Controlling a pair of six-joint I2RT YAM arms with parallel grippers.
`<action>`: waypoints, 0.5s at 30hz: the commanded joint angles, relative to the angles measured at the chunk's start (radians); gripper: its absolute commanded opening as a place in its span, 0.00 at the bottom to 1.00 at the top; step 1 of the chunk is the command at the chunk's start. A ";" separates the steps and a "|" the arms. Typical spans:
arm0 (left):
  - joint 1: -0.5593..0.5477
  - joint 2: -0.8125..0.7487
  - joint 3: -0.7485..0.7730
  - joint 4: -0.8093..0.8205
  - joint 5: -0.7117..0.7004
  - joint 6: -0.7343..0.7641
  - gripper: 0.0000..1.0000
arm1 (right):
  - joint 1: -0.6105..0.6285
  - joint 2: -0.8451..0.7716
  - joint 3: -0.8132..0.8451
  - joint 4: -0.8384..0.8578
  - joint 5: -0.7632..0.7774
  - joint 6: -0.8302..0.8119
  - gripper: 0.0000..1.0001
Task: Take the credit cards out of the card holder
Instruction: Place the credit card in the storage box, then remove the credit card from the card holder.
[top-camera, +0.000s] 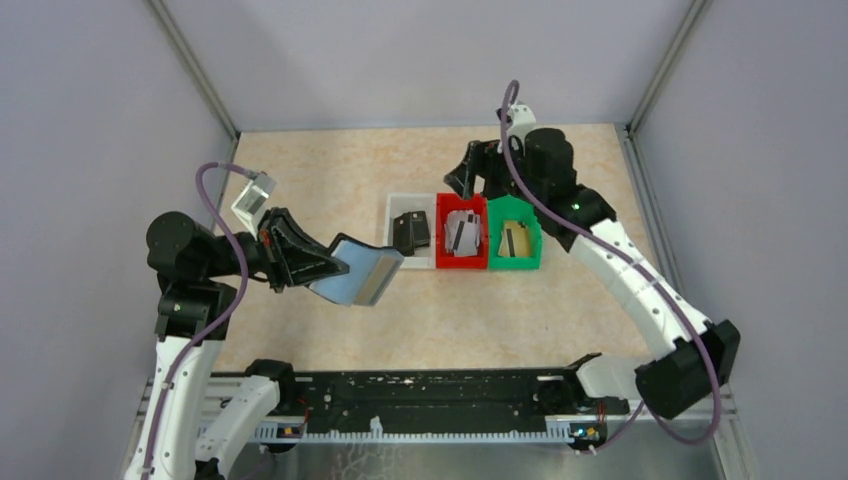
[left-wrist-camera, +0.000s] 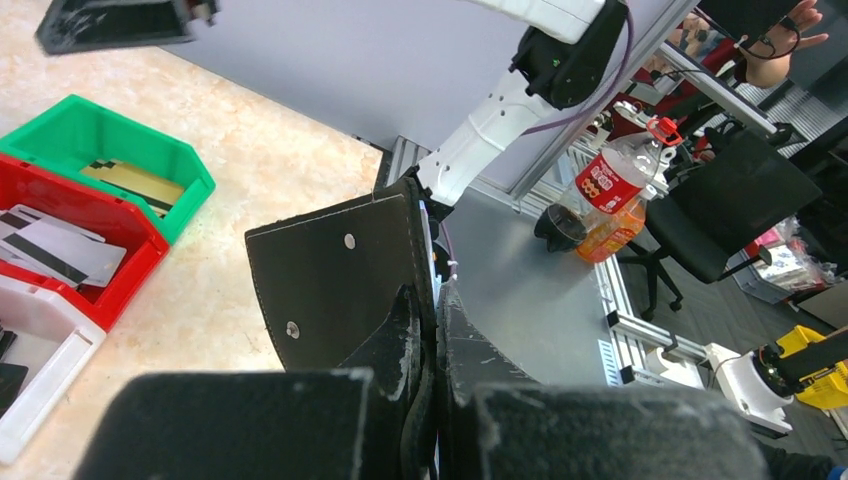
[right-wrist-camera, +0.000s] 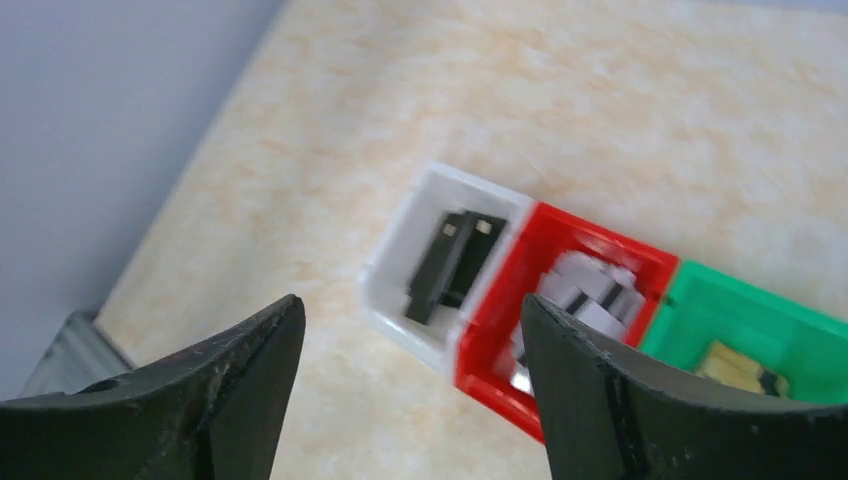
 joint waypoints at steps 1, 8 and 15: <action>0.004 -0.005 0.018 0.054 0.015 -0.020 0.00 | 0.021 -0.174 -0.070 0.276 -0.412 0.050 0.88; 0.004 -0.003 -0.039 0.157 0.037 -0.134 0.00 | 0.192 -0.220 -0.032 0.410 -0.686 -0.004 0.99; 0.004 -0.004 -0.074 0.181 0.085 -0.188 0.00 | 0.393 -0.159 0.048 0.346 -0.724 -0.116 0.99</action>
